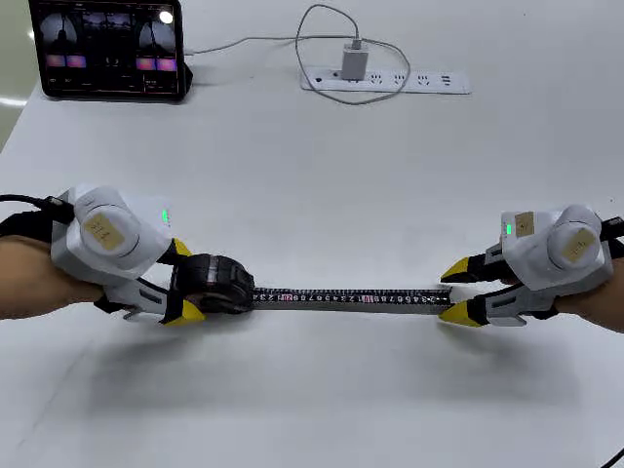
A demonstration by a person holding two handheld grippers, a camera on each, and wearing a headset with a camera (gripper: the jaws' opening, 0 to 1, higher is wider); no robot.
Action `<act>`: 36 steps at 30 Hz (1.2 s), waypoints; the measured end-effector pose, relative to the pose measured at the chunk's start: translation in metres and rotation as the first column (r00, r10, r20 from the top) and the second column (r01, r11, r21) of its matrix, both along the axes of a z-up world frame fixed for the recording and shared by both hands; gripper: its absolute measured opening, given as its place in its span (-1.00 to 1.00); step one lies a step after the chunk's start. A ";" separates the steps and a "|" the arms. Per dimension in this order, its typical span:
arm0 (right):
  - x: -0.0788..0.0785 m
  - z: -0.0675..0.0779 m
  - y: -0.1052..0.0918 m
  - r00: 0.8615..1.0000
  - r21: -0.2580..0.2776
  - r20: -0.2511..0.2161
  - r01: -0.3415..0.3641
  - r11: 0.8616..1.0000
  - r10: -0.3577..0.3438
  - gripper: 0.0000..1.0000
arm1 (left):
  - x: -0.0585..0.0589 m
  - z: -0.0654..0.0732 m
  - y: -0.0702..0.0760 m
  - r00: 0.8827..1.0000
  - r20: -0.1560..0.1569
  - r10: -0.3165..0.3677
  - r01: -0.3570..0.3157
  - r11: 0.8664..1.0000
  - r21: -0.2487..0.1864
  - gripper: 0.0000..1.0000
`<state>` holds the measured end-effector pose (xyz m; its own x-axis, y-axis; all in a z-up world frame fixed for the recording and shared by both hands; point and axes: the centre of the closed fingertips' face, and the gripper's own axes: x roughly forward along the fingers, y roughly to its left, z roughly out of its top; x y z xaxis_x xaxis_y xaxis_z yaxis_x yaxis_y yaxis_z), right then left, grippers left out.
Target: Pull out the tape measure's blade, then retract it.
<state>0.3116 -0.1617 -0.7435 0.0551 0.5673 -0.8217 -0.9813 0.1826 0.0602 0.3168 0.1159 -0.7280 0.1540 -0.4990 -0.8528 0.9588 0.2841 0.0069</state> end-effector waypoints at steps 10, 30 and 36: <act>0.000 0.006 0.003 1.000 0.017 0.000 0.019 1.000 -0.019 -0.38 | 0.000 0.007 -0.001 1.000 0.001 0.014 -0.014 1.000 -0.024 -0.13; -0.010 0.030 0.007 0.984 0.118 0.054 0.163 0.980 -0.171 -0.06 | -0.005 0.048 0.000 0.983 0.121 0.138 -0.109 0.970 -0.218 -0.05; -0.014 0.033 0.008 0.982 0.120 0.065 0.170 0.978 -0.179 -0.03 | -0.009 0.051 0.001 0.978 0.122 0.168 -0.135 0.962 -0.238 -0.03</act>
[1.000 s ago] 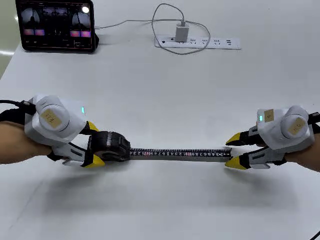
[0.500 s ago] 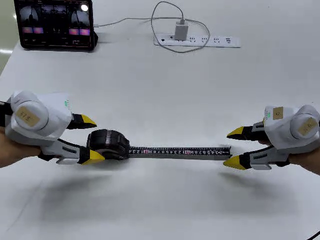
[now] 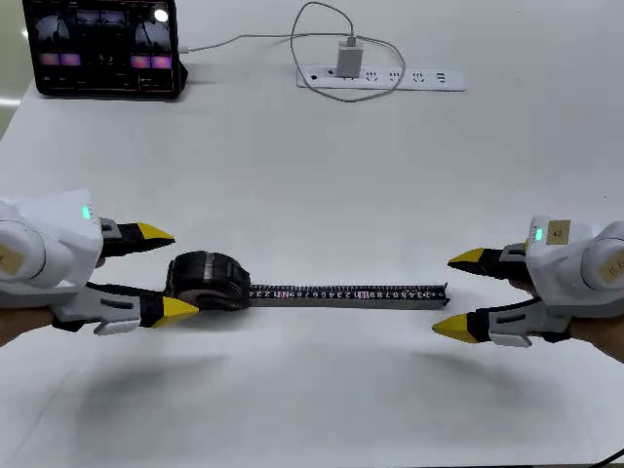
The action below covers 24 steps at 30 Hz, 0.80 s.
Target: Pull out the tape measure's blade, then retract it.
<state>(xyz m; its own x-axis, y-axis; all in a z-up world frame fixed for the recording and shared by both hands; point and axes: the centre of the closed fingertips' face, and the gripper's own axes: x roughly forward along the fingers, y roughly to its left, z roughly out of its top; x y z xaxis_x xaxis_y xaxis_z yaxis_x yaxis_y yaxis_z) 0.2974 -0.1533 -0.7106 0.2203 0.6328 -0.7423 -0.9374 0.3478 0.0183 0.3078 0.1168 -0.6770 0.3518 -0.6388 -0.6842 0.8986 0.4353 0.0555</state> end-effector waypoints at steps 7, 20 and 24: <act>0.000 0.005 0.000 0.999 0.022 0.017 0.043 0.999 -0.043 -0.02 | 0.000 0.007 0.003 0.998 0.024 0.054 -0.053 0.998 -0.021 0.01; -0.007 0.020 -0.003 0.990 0.048 0.045 0.130 0.990 -0.133 0.19 | -0.011 0.020 0.009 0.978 0.039 0.203 -0.198 0.974 -0.107 0.14; -0.012 0.023 -0.004 0.988 0.047 0.053 0.140 0.989 -0.143 0.25 | -0.018 0.022 0.010 0.973 0.042 0.228 -0.222 0.968 -0.117 0.19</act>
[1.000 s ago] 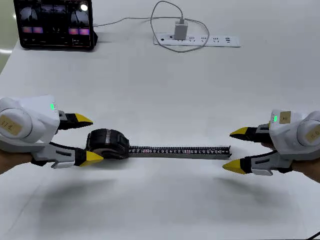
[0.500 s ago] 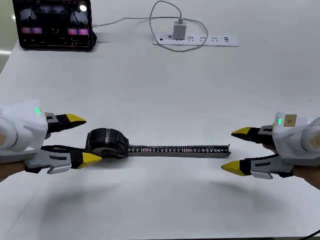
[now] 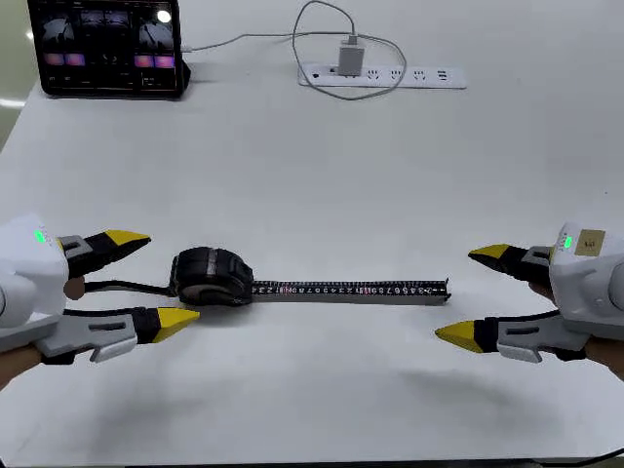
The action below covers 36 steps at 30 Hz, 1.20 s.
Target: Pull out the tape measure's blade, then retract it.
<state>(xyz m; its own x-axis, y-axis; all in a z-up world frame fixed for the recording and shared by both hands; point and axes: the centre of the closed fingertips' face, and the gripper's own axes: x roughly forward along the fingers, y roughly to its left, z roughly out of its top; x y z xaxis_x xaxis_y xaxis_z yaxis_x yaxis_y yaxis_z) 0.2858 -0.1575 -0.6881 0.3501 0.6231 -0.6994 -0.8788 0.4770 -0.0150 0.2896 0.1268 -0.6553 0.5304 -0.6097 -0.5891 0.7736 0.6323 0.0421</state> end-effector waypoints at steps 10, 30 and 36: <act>-0.008 0.010 -0.006 0.999 0.031 0.007 0.052 0.998 -0.052 0.44 | -0.015 0.005 0.006 0.998 -0.004 0.055 -0.055 0.998 -0.040 0.39; -0.033 0.011 -0.011 0.994 0.077 0.014 0.109 0.991 -0.110 0.57 | -0.047 0.007 0.017 0.988 -0.025 0.153 -0.154 0.984 -0.087 0.55; -0.036 0.007 -0.014 0.989 0.100 0.026 0.143 0.985 -0.147 0.59 | -0.047 0.005 0.021 0.979 -0.027 0.200 -0.202 0.974 -0.106 0.57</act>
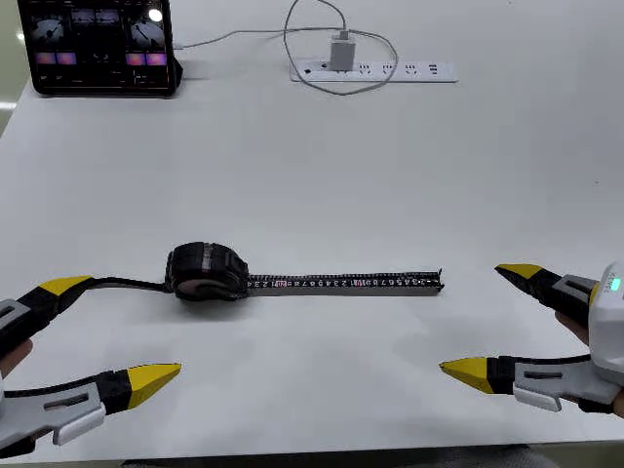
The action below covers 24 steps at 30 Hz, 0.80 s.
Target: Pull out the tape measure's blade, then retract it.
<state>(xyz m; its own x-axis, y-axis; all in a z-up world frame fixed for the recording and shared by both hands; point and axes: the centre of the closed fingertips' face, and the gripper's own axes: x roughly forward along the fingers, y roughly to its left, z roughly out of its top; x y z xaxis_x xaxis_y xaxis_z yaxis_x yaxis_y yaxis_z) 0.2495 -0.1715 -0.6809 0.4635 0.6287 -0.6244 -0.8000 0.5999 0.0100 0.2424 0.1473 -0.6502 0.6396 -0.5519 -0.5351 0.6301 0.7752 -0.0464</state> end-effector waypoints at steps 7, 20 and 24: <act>-0.004 -0.007 -0.001 1.000 0.012 -0.005 0.031 0.999 -0.031 0.65 | -0.005 -0.010 -0.001 1.000 -0.009 0.025 -0.025 1.000 -0.005 0.60; -0.012 -0.015 0.000 0.998 0.038 -0.021 0.057 0.998 -0.057 0.82 | -0.011 -0.017 -0.010 0.999 -0.026 0.046 -0.047 0.998 -0.034 0.68; -0.016 -0.015 0.002 0.998 0.046 -0.028 0.062 0.997 -0.060 0.84 | -0.010 -0.016 -0.011 0.998 -0.019 0.055 -0.056 0.998 -0.039 0.75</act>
